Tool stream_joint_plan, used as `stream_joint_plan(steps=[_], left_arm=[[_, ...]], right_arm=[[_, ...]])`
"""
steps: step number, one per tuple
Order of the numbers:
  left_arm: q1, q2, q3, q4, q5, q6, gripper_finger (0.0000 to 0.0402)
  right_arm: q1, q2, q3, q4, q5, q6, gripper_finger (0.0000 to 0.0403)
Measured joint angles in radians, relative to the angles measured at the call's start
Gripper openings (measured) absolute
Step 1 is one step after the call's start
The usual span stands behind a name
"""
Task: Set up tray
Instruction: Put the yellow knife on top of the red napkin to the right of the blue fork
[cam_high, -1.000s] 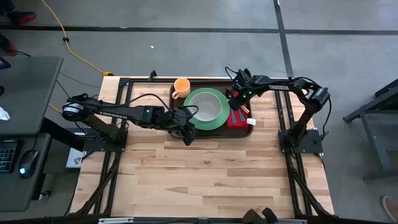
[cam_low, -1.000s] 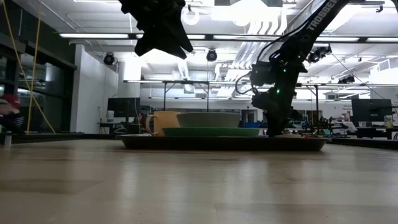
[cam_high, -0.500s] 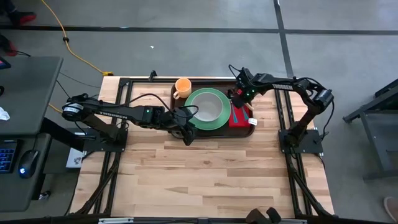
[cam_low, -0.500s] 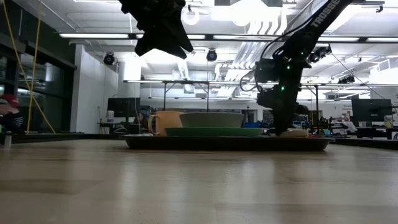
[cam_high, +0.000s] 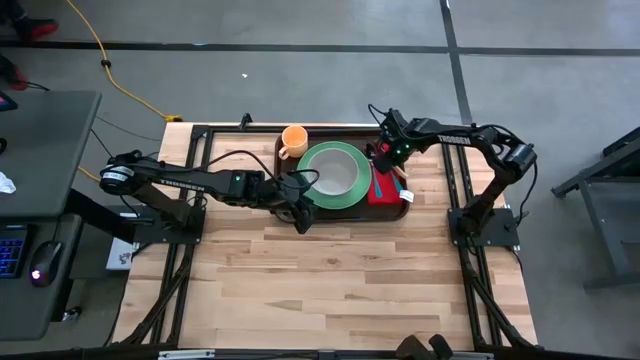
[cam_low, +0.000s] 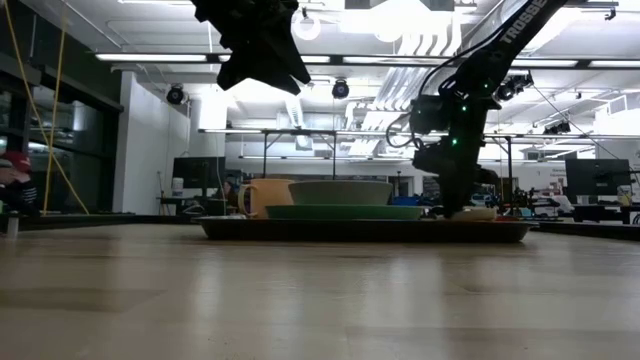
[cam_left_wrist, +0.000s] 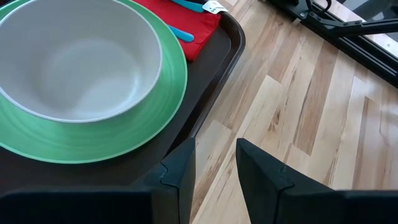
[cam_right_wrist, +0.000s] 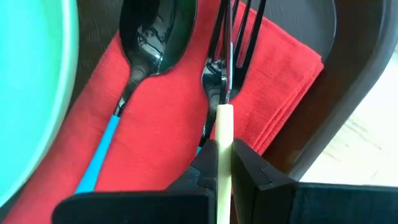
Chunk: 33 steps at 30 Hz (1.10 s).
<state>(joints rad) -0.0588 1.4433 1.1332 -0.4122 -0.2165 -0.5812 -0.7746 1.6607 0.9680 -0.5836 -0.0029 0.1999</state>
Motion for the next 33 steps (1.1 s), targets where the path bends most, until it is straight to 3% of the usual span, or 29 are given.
stream_joint_plan(steps=[16, 33], left_arm=[[0.0, 0.0, 0.0, -0.001, -0.003, 0.022, 0.0145], [0.0, 0.0, 0.0, -0.001, 0.017, 0.061, 0.0145]], right_arm=[[-0.034, -0.116, 0.0, -0.025, -0.002, 0.059, 0.0001], [-0.039, -0.12, 0.0, -0.162, -0.007, 0.172, 0.0]])
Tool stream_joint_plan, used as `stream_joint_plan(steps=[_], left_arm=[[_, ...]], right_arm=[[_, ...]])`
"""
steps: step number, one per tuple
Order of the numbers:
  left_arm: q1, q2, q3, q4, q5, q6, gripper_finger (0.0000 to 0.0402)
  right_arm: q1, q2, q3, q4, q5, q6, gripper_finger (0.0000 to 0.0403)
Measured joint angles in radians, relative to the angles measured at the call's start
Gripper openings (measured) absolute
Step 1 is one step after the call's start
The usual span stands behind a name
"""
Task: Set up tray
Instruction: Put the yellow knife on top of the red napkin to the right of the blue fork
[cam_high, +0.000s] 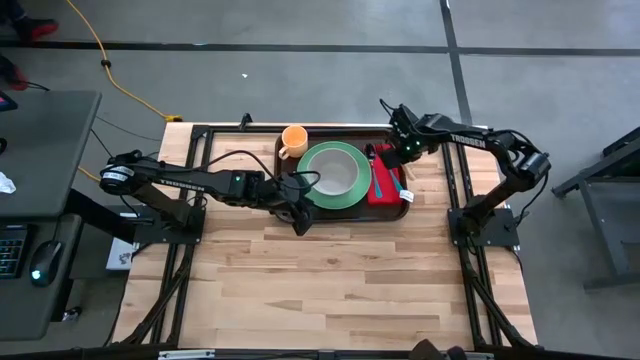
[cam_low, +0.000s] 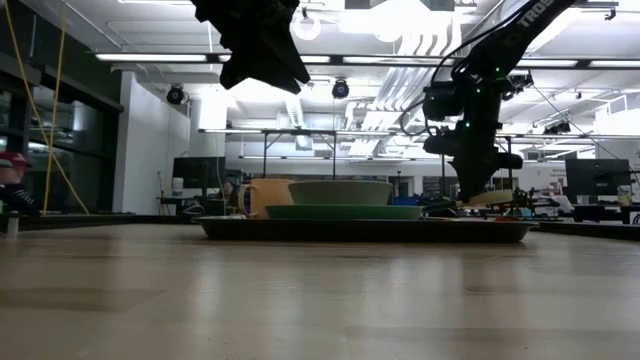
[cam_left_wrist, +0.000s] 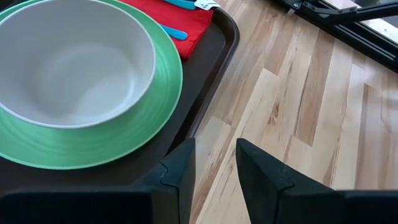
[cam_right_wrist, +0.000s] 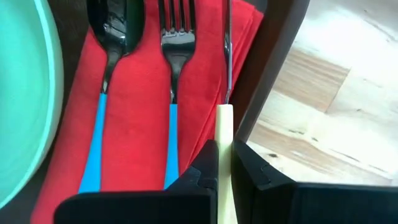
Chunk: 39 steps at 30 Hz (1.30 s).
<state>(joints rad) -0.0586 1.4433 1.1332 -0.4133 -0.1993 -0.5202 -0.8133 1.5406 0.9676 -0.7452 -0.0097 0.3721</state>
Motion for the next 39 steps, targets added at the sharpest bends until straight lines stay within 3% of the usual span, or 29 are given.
stream_joint_plan(steps=[13, 39], left_arm=[[0.0, 0.0, 0.0, 0.0, 0.001, 0.045, 0.0145], [0.0, 0.0, 0.0, 0.002, 0.063, 0.041, 0.0145]], right_arm=[[0.029, 0.0, 0.0, 0.0, 0.002, 0.099, 0.0], [0.042, 0.052, -0.002, 0.015, -0.014, 0.092, 0.0]])
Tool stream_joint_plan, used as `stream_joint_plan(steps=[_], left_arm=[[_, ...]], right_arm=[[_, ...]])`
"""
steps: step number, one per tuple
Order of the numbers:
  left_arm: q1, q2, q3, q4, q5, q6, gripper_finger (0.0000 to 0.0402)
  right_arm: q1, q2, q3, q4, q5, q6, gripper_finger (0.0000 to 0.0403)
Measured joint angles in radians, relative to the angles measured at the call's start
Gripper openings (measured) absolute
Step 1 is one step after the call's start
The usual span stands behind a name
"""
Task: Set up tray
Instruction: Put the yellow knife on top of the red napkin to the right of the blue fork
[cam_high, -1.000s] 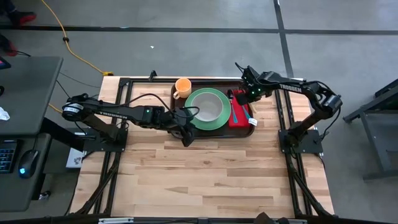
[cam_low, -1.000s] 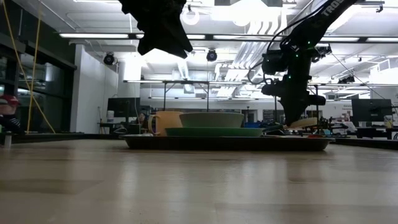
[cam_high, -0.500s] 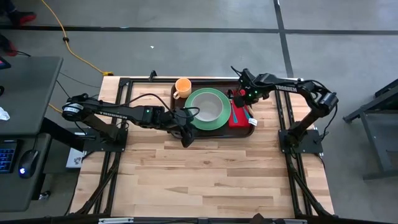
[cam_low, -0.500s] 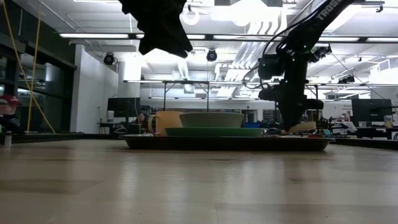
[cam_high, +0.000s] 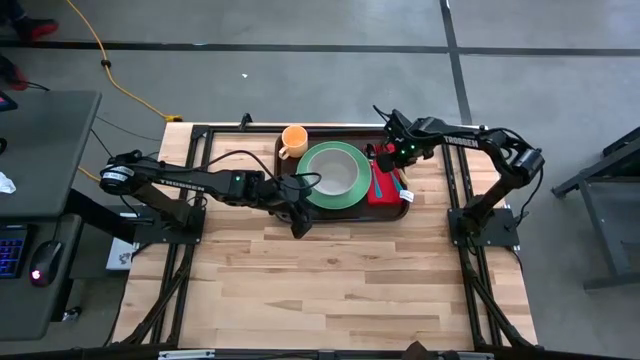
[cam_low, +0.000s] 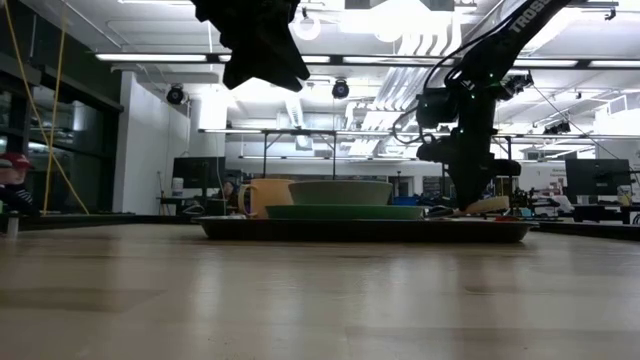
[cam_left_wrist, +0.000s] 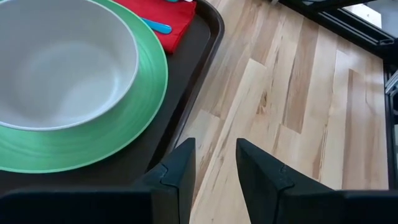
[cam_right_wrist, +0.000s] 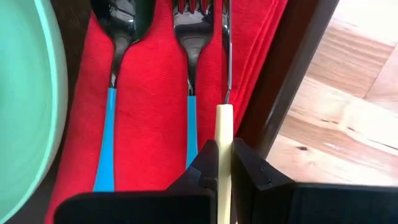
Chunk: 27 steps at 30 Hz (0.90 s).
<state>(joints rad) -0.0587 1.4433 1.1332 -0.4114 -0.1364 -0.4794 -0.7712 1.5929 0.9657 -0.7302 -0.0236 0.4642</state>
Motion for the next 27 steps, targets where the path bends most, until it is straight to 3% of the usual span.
stream_joint_plan(steps=[27], left_arm=[[0.001, 0.0, 0.0, -0.011, -0.002, 0.116, 0.0145]], right_arm=[[0.045, 0.048, 0.002, 0.028, 0.011, 0.095, 0.0]])
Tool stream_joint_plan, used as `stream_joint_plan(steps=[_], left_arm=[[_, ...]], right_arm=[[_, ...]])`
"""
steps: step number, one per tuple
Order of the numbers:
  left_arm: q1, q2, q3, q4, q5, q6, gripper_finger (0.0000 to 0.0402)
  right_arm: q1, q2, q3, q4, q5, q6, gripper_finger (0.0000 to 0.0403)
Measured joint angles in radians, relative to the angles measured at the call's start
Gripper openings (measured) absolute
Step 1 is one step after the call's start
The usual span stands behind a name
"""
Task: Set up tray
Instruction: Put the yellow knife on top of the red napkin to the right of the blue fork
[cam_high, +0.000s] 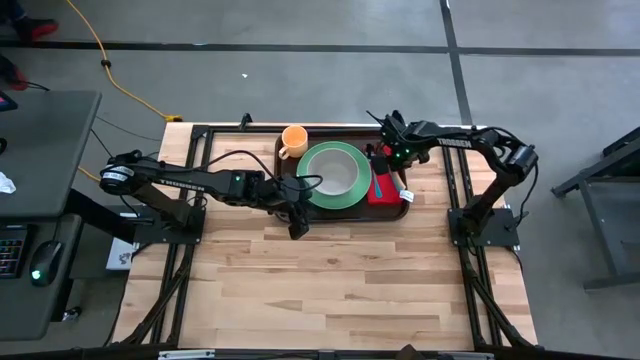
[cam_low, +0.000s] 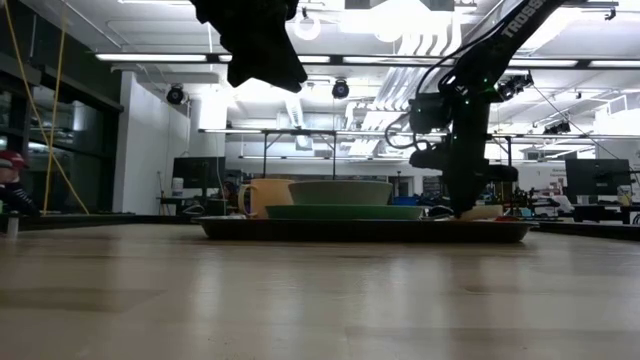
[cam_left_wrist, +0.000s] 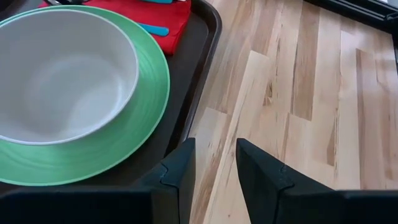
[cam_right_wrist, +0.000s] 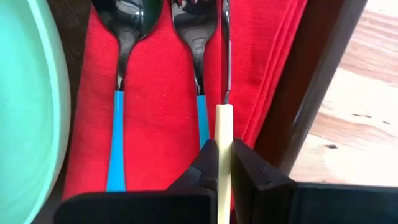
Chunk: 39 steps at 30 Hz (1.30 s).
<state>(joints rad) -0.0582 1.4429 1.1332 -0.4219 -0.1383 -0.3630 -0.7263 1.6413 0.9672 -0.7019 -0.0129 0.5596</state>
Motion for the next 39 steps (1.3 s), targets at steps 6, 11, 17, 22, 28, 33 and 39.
stream_joint_plan(steps=[6, 11, 17, 22, 28, 33, 39], left_arm=[[0.03, 0.0, 0.0, 0.003, 0.023, 0.019, 0.0145], [0.056, 0.0, 0.0, 0.009, 0.056, 0.029, 0.0145], [0.066, 0.0, 0.0, 0.01, 0.059, 0.053, 0.0145], [0.066, 0.0, 0.0, 0.009, 0.06, 0.063, 0.0145], [0.066, 0.0, 0.0, 0.008, 0.06, 0.071, 0.0145], [0.066, 0.0, 0.0, 0.007, 0.06, 0.071, 0.0145], [0.066, 0.0, 0.0, 0.007, 0.06, 0.071, 0.0145]], right_arm=[[-0.002, 0.0, 0.0, -0.004, 0.006, 0.006, 0.0], [0.0, 0.0, 0.0, 0.012, 0.01, 0.018, 0.0], [0.001, 0.0, 0.0, 0.025, 0.023, 0.02, 0.0], [0.001, 0.0, 0.0, 0.026, 0.039, 0.017, 0.0], [0.008, 0.0, 0.0, 0.026, 0.068, 0.005, 0.0], [0.023, 0.0, 0.0, 0.027, 0.095, 0.005, 0.0], [0.023, 0.0, 0.0, 0.034, 0.093, 0.026, 0.0]])
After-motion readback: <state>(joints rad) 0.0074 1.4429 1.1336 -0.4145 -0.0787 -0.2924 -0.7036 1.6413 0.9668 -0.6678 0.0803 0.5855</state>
